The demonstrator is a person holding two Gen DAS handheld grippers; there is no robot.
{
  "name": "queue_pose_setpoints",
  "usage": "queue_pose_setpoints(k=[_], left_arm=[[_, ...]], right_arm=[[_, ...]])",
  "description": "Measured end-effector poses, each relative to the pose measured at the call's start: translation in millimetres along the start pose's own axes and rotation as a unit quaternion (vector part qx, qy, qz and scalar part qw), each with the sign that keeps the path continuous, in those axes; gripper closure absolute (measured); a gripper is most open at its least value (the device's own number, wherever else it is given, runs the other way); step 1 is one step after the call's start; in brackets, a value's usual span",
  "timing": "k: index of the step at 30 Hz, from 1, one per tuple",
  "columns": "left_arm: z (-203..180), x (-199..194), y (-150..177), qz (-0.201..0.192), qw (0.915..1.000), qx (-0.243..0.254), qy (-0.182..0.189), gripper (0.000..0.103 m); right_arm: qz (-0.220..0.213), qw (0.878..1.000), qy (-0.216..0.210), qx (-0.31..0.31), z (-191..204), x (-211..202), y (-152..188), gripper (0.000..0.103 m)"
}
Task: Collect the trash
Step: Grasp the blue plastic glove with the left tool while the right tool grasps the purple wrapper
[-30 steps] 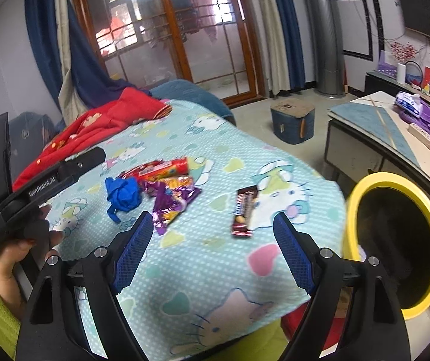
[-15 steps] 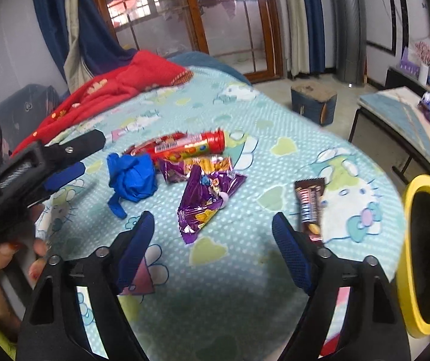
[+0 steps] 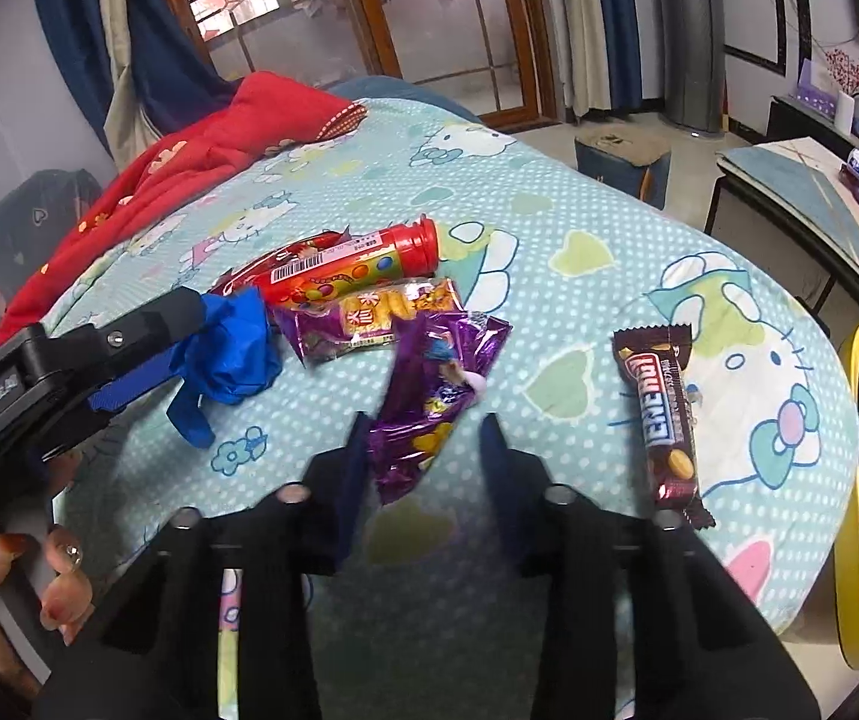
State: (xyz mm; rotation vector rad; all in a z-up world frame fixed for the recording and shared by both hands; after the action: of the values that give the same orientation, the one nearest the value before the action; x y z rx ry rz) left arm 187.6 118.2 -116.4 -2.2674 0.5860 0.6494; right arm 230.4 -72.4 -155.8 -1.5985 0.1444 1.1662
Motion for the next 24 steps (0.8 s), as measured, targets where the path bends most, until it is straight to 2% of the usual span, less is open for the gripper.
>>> queue_pose_setpoints(k=[2, 4, 6, 12, 19, 24], left_arm=[[1, 0, 1, 0.002, 1.0, -0.003, 0.001, 0.048], [0, 0, 1, 0.002, 1.0, -0.002, 0.001, 0.056], [1, -1, 1, 0.003, 1.0, -0.005, 0.001, 0.071], [4, -5, 2, 0.003, 0.9999, -0.014, 0.005, 0.096], [-11, -25, -4, -0.024, 0.9996, 0.003, 0.017, 0.099], [-33, -42, -5, -0.043, 0.9981, 0.035, 0.027, 0.099]], right_arm=[[0.002, 1.0, 0.003, -0.002, 0, 0, 3, 0.082], [-0.001, 1.0, 0.003, -0.001, -1, -2, 6, 0.082], [-0.002, 1.0, 0.005, -0.003, 0, -4, 8, 0.083], [-0.004, 1.0, 0.009, -0.007, 1, -13, 15, 0.084], [-0.013, 1.0, 0.002, -0.015, 6, -27, 21, 0.085], [-0.025, 0.999, -0.006, -0.02, 11, -38, 18, 0.085]])
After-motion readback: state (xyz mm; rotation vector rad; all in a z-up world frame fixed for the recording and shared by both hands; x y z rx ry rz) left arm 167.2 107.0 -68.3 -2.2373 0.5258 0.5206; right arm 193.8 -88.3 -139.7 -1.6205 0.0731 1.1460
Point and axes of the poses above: each gripper's, at about its wrist camera, not at the fingertips, and x roughly the way its jaws point, z to its left, y to its underside, the point moved 5 cm from there along x, roughly the way its jaws point, and after that the axes turned 11 degrees about -x, right-handed, at the moved point
